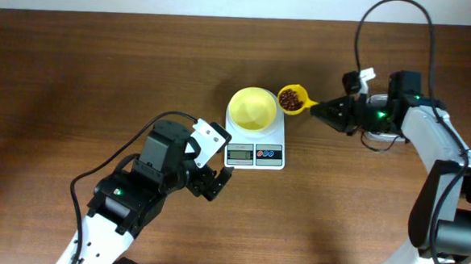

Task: Scoop item into bowl and weigh 50g on scale
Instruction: 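Carry the filled scoop left over the yellow bowl with the right gripper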

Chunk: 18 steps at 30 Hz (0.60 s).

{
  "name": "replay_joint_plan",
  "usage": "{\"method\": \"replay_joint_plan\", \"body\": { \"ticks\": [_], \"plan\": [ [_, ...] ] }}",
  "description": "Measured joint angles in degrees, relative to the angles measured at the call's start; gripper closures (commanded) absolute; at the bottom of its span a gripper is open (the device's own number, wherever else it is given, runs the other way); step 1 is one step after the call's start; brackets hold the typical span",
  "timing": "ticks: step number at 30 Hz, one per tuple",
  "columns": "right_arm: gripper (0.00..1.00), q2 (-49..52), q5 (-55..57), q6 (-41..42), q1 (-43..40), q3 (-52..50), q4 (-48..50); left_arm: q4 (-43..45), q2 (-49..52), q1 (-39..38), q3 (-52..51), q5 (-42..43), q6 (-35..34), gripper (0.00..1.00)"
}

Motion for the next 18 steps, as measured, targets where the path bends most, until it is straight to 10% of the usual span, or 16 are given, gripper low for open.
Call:
{"method": "replay_joint_plan", "body": {
  "ticks": [18],
  "plan": [
    [0.96,0.0,3.5,9.8,5.0,-0.2,15.0,0.0,0.0,0.0,0.0,0.0,0.0,0.01]
  ]
}}
